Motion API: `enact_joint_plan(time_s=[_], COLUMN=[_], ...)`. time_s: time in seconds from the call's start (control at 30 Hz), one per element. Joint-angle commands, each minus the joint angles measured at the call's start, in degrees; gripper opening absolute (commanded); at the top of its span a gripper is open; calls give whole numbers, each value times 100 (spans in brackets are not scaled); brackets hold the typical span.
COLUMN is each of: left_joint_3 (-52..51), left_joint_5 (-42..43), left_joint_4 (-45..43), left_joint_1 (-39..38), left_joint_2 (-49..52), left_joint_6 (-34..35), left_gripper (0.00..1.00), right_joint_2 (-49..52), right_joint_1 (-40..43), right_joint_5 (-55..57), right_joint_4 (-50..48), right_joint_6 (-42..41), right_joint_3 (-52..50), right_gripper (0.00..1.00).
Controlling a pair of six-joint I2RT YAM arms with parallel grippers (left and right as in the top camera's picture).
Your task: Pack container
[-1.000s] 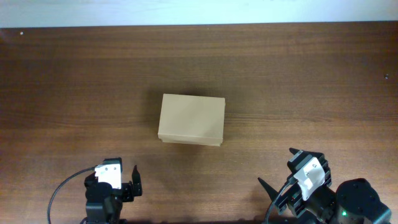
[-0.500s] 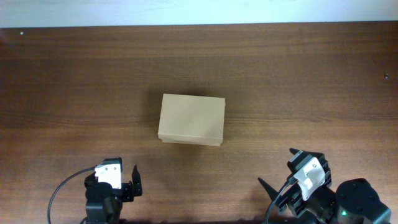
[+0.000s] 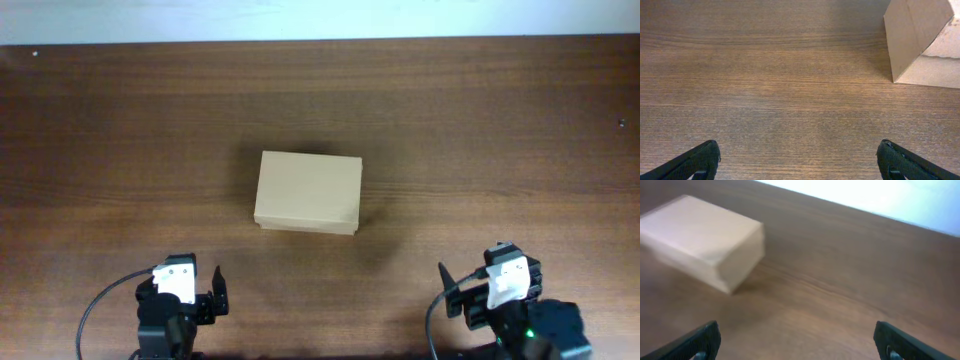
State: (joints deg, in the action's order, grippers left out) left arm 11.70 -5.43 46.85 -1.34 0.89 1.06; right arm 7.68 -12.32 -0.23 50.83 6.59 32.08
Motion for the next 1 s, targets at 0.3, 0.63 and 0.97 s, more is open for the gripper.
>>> enact_joint_plan(time_s=[0.3,0.63,0.97], left_joint_3=[-61,-61,-61], left_joint_5=[-42,-42,-42], left_joint_4=[-15,-15,-15], left_joint_1=[39,39,39], left_joint_2=[-55,-55,-55], left_joint_6=[-92,-92,-92], left_gripper=[99,100,100], right_joint_2=[-649,-752,-750], right_joint_1=[1272,1272,1272], right_joint_5=[-61,-146,-146], right_joint_4=[-376,-420,-420], right_joint_6=[-903,-898,-898], right_joint_3=[-1720,-2153,-2153], right_gripper=[99,99,99])
